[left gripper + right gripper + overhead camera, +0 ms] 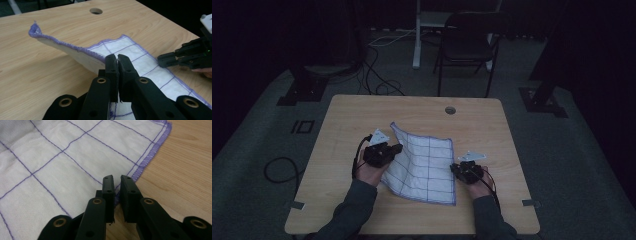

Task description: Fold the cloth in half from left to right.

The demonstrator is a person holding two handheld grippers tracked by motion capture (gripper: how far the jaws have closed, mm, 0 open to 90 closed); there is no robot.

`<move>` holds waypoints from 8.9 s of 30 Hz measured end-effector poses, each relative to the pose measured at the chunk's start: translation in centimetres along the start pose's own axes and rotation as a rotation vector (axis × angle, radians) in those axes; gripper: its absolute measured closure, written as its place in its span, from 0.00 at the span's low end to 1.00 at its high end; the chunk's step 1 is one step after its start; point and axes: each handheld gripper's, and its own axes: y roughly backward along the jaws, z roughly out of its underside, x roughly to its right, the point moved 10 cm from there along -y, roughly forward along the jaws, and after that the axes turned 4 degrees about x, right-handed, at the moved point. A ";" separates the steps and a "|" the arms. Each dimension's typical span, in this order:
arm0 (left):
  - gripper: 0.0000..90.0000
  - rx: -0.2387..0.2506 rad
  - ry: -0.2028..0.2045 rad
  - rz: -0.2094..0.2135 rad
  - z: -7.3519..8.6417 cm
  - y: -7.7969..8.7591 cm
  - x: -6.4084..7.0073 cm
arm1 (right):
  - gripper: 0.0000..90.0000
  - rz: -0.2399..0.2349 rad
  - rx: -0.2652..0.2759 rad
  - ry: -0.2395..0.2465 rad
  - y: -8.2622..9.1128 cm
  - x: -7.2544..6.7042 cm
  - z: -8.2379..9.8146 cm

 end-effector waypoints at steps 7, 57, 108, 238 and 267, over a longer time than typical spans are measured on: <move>0.98 0.002 -0.023 0.025 -0.8 -0.7 1.2 | 0.82 0.020 0.005 -0.002 0.1 0.3 0.0; 0.98 0.014 -0.029 0.098 -3.2 -4.9 4.5 | 0.71 0.071 0.055 -0.073 1.9 2.5 0.1; 0.99 -0.156 -0.047 0.167 0.3 -13.2 9.3 | 0.71 0.079 0.059 -0.083 2.1 2.9 0.3; 0.84 -0.158 -0.111 0.130 9.3 -0.9 6.6 | 0.72 0.102 0.082 -0.161 -4.1 5.5 -7.5; 0.78 -0.075 -0.053 0.002 3.7 -6.8 -0.2 | 0.73 0.146 0.130 -0.230 -4.5 6.9 -8.6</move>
